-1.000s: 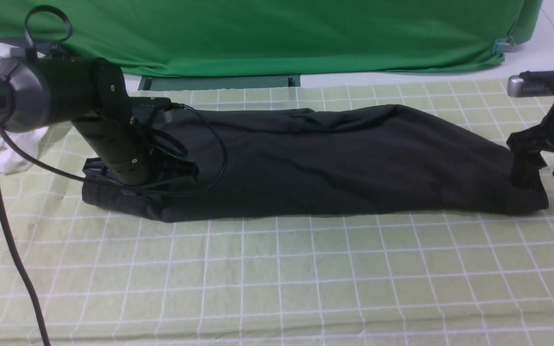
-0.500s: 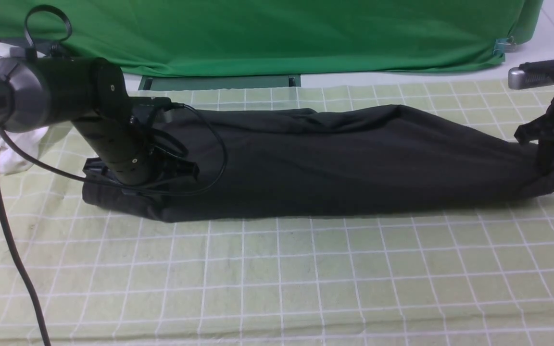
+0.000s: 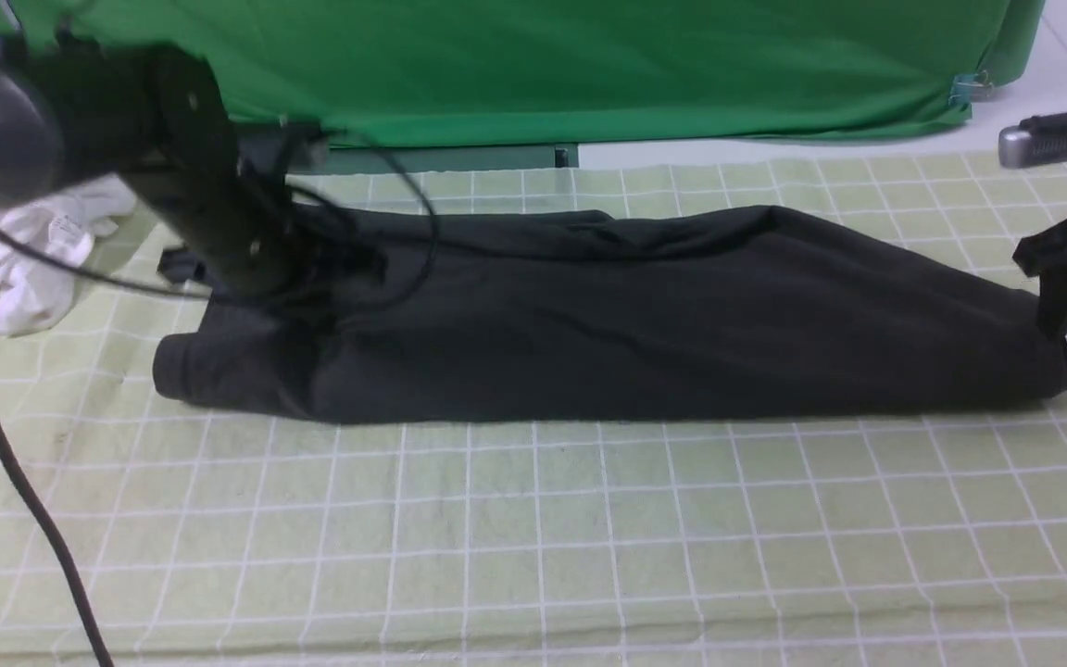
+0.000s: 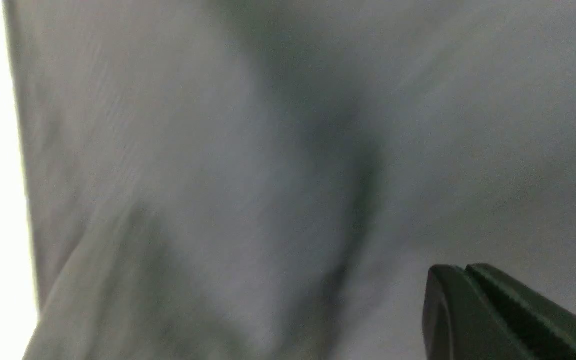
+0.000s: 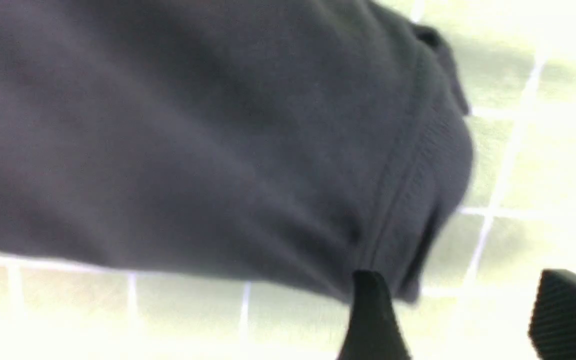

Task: Fold a long-sleeved shirt over a green coffee tablecloth.
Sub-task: 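Pull the folded dark garment lengthwise by its ends to straighten it flat on the table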

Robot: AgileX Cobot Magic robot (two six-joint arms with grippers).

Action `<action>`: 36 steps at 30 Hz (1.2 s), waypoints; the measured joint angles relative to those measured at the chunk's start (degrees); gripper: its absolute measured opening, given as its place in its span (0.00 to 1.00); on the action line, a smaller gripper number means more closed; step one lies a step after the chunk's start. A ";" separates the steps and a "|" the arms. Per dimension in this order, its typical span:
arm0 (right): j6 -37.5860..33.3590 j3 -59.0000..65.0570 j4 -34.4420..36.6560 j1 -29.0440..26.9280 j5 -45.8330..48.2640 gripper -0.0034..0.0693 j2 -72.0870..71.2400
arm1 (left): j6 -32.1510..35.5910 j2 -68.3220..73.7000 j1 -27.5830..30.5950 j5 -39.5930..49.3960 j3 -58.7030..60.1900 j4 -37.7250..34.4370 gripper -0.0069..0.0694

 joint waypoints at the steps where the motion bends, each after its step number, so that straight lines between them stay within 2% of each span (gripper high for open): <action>1: 0.00 0.00 0.00 0.00 0.06 0.59 -0.43 | 0.00 0.06 -0.17 0.00 0.00 0.00 0.11; 3: 0.12 0.00 0.26 0.00 0.29 0.47 -2.79 | 0.14 1.29 -2.20 0.78 -4.42 -0.91 0.11; 6: -0.82 0.00 1.26 0.00 0.35 0.16 -6.89 | 0.14 5.45 -5.95 1.80 -12.27 -1.71 0.11; 9: -1.49 0.00 1.83 -0.02 -0.14 0.07 -10.46 | 0.14 10.97 -9.58 3.09 -19.75 -2.07 0.11; 15: -1.59 0.00 4.39 -0.07 -0.68 0.06 -14.61 | 0.57 21.56 -14.12 4.25 -32.79 -2.42 0.11; 21: -1.78 0.00 7.77 -0.07 -0.20 0.05 -15.40 | 2.79 29.02 -15.23 5.49 -39.96 -4.20 0.11; 28: -2.86 0.00 12.80 0.18 0.73 0.06 -15.40 | 5.07 33.34 -14.76 2.78 -42.08 -4.89 0.11; 36: -4.37 0.00 13.13 5.09 0.84 0.06 -15.40 | 5.19 34.54 -10.22 -4.22 -43.90 -6.19 0.11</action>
